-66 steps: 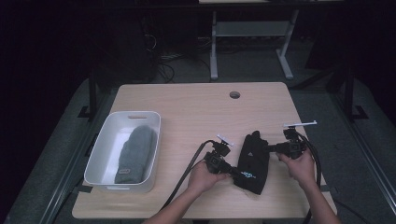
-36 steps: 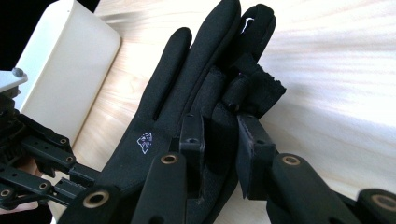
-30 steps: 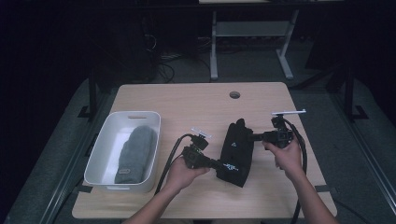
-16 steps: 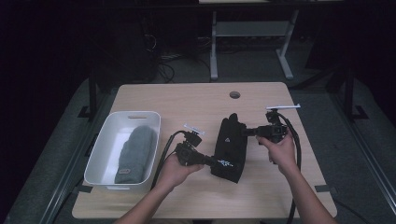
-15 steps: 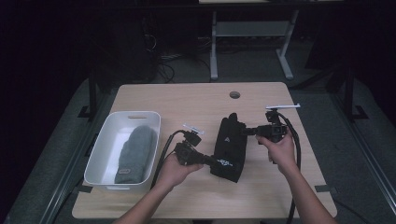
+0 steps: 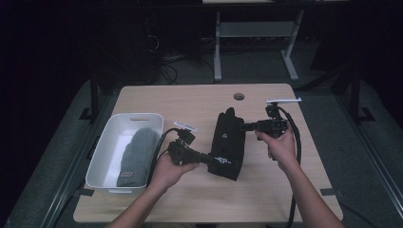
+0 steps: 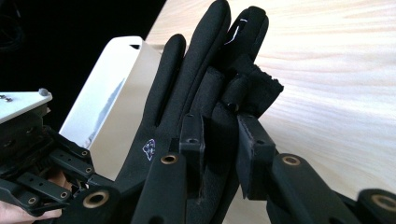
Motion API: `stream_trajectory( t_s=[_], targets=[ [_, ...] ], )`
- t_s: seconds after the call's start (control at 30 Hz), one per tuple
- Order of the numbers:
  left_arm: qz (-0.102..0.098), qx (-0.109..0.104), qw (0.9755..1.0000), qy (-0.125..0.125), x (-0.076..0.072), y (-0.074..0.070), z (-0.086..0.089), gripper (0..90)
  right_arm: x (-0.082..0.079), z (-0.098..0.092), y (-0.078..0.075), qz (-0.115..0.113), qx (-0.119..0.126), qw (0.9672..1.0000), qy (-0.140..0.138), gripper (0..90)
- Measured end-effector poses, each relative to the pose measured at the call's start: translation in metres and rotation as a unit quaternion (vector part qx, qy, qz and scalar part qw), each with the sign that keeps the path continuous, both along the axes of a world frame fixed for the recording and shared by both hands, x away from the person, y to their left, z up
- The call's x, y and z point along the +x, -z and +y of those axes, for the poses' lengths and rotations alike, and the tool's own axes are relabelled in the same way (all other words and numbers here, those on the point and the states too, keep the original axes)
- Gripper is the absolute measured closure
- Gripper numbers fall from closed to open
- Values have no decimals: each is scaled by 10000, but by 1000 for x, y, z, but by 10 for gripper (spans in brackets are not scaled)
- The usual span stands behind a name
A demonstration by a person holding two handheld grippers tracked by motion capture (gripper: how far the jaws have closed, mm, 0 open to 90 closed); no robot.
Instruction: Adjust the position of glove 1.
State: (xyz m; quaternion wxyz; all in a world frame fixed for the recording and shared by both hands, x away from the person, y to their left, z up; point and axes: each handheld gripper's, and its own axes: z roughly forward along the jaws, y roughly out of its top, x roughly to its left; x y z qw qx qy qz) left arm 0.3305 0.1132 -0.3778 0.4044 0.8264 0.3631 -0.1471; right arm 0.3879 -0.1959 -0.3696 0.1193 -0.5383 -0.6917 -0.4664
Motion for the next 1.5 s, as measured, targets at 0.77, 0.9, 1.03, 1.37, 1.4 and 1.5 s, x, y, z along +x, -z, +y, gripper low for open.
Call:
stream_trajectory(
  t_s=[0.77, 0.9, 1.03, 1.37, 1.4, 1.5],
  targets=[
    [-208, -155, 9995, -202, -4, -24, 32, 825, 13, 29, -25, -100, 127, 9994, -292, 736],
    [-255, -90, 9994, -199, -7, -26, 36, 825, 13, 36, -27, -109, 107, 9992, -356, 737],
    [-286, -107, 9992, -244, -9, -28, 43, 825, 13, 42, -28, -110, 108, 9992, -379, 737],
    [-345, -91, 9988, -343, -16, -31, 57, 825, 15, 59, -28, -93, 41, 9987, -492, 736],
    [-353, -101, 9987, -365, -16, -31, 58, 825, 15, 61, -28, -80, 41, 9987, -504, 735],
    [-363, -96, 9986, -382, -17, -31, 61, 825, 15, 64, -30, -91, 35, 9986, -526, 735]
  ],
)
